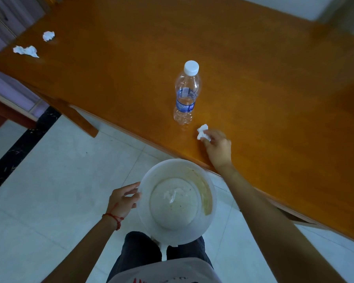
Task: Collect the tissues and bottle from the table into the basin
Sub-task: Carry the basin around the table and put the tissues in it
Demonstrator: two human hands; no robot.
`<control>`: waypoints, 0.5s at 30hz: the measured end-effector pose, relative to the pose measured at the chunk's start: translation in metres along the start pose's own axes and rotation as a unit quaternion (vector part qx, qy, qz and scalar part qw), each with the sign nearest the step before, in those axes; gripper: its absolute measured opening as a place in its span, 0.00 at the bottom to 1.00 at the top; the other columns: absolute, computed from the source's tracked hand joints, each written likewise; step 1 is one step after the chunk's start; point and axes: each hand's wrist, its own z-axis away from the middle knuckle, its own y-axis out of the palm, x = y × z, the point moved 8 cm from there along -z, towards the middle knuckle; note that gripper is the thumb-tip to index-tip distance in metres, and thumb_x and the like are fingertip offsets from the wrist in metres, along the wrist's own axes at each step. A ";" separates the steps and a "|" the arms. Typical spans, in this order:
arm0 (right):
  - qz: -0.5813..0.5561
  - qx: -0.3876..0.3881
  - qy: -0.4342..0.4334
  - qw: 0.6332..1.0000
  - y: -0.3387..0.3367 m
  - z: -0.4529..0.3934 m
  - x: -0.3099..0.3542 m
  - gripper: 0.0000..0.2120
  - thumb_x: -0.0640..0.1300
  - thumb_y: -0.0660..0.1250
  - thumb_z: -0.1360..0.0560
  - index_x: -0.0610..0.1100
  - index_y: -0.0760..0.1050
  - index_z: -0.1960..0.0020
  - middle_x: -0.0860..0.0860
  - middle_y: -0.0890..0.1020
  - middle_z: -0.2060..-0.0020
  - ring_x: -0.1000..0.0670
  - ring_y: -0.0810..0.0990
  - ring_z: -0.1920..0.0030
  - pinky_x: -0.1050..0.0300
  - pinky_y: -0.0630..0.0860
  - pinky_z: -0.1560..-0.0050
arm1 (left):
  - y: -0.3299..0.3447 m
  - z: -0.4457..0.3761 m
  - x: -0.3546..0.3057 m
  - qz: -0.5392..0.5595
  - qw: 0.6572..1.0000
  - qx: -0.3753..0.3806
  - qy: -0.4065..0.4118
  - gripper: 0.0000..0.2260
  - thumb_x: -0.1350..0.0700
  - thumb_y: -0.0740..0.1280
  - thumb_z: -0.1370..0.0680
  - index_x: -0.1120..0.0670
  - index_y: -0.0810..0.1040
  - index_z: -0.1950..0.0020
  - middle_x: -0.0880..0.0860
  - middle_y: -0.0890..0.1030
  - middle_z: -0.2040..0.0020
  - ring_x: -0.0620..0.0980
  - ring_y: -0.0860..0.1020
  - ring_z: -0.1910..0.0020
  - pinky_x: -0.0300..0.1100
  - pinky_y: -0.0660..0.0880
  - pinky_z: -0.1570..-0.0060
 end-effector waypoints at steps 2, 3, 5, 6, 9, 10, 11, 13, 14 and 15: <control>-0.043 -0.010 -0.015 0.999 0.001 0.030 0.013 0.10 0.38 0.68 0.28 0.40 0.78 0.47 0.42 0.81 0.46 0.45 0.78 0.46 0.56 0.73 0.47 | 0.001 0.000 0.000 0.000 1.000 -0.001 -0.001 0.17 0.65 0.66 0.27 0.58 0.75 0.38 0.59 0.79 0.46 0.56 0.76 0.44 0.42 0.76 0.58; -0.061 -0.012 -0.025 0.998 0.003 0.045 0.018 0.10 0.38 0.69 0.29 0.40 0.79 0.48 0.43 0.82 0.47 0.46 0.78 0.48 0.57 0.74 0.49 | 0.001 0.001 0.000 0.000 1.000 -0.001 -0.001 0.17 0.65 0.66 0.27 0.58 0.75 0.38 0.59 0.78 0.46 0.56 0.76 0.44 0.42 0.76 0.58; -0.087 0.008 -0.035 0.996 0.014 0.076 0.022 0.09 0.38 0.69 0.30 0.40 0.80 0.49 0.44 0.83 0.49 0.47 0.79 0.49 0.57 0.75 0.50 | 0.001 0.002 0.000 0.000 1.000 -0.002 0.001 0.17 0.65 0.66 0.27 0.58 0.75 0.38 0.58 0.78 0.46 0.56 0.76 0.45 0.43 0.77 0.56; -0.094 0.031 -0.033 0.995 0.023 0.090 0.021 0.09 0.38 0.69 0.30 0.41 0.80 0.49 0.45 0.83 0.49 0.47 0.79 0.49 0.56 0.76 0.49 | 0.000 0.002 0.001 0.003 1.000 -0.003 0.000 0.17 0.65 0.66 0.27 0.59 0.75 0.38 0.58 0.78 0.46 0.56 0.75 0.45 0.45 0.77 0.55; -0.084 0.115 -0.004 0.990 0.054 0.123 0.011 0.13 0.44 0.71 0.30 0.46 0.79 0.46 0.48 0.82 0.46 0.50 0.79 0.46 0.56 0.77 0.44 | -0.004 0.002 0.006 0.018 1.000 -0.007 -0.004 0.17 0.66 0.66 0.27 0.60 0.75 0.38 0.59 0.78 0.46 0.56 0.75 0.45 0.40 0.80 0.60; -0.078 0.139 0.008 0.987 0.060 0.130 0.010 0.16 0.46 0.71 0.31 0.47 0.78 0.44 0.49 0.81 0.43 0.51 0.77 0.44 0.63 0.73 0.41 | -0.006 0.002 0.008 0.027 1.000 -0.010 -0.006 0.17 0.66 0.66 0.27 0.60 0.75 0.38 0.59 0.78 0.45 0.57 0.75 0.45 0.36 0.80 0.64; -0.077 0.157 0.021 0.984 0.064 0.136 0.010 0.19 0.46 0.72 0.31 0.47 0.76 0.41 0.50 0.79 0.41 0.53 0.75 0.41 0.73 0.66 0.40 | -0.009 0.002 0.011 0.039 0.999 -0.014 -0.008 0.17 0.66 0.66 0.27 0.61 0.74 0.38 0.60 0.77 0.45 0.57 0.75 0.46 0.33 0.80 0.67; -0.085 0.174 0.039 0.980 0.065 0.140 0.012 0.22 0.46 0.72 0.31 0.47 0.73 0.38 0.51 0.76 0.38 0.58 0.69 0.40 0.83 0.56 0.46 | -0.015 0.001 0.015 0.057 0.998 -0.023 -0.012 0.17 0.66 0.66 0.27 0.61 0.75 0.38 0.60 0.77 0.46 0.58 0.75 0.47 0.31 0.79 0.69; -0.089 0.174 0.044 0.980 0.063 0.140 0.014 0.23 0.46 0.72 0.31 0.47 0.72 0.37 0.52 0.75 0.37 0.59 0.68 0.40 0.83 0.55 0.45 | -0.019 0.001 0.016 0.062 0.998 -0.027 -0.013 0.17 0.66 0.67 0.27 0.62 0.75 0.38 0.60 0.78 0.46 0.58 0.76 0.47 0.32 0.79 0.69; -0.094 0.167 0.047 0.980 0.060 0.138 0.015 0.23 0.46 0.72 0.31 0.47 0.72 0.37 0.52 0.75 0.37 0.59 0.68 0.40 0.79 0.57 0.43 | -0.022 0.001 0.016 0.066 0.997 -0.030 -0.012 0.17 0.66 0.67 0.27 0.61 0.75 0.38 0.60 0.78 0.46 0.58 0.76 0.47 0.35 0.80 0.67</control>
